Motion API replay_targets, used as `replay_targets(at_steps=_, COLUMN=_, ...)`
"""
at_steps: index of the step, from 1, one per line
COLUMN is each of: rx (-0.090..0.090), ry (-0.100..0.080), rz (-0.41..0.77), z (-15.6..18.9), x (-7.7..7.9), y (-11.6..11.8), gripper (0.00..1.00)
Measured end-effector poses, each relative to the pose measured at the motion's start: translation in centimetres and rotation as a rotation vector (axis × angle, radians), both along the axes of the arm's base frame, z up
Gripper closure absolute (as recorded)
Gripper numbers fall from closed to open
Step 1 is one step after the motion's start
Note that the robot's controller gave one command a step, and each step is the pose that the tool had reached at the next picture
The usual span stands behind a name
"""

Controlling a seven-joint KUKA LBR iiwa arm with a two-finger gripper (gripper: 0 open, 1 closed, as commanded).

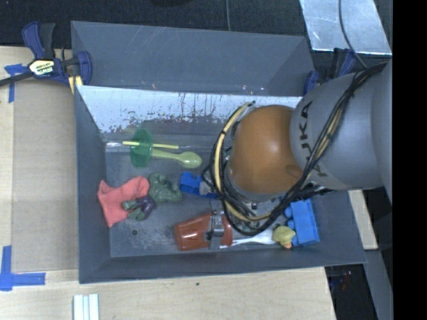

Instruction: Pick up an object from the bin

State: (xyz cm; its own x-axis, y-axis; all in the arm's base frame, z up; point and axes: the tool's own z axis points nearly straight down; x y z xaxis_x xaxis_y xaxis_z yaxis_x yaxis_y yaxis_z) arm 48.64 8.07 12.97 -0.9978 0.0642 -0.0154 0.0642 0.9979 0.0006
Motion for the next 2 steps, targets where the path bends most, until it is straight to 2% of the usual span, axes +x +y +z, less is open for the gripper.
replay_targets(at_steps=1, rx=0.003, ry=0.007, rz=0.014, z=-3.4, x=0.2, y=2.3, gripper=0.00)
replay_targets(at_steps=2, rx=0.002, ry=0.005, rz=-0.081, z=-6.1, x=1.6, y=-1.4, gripper=0.00)
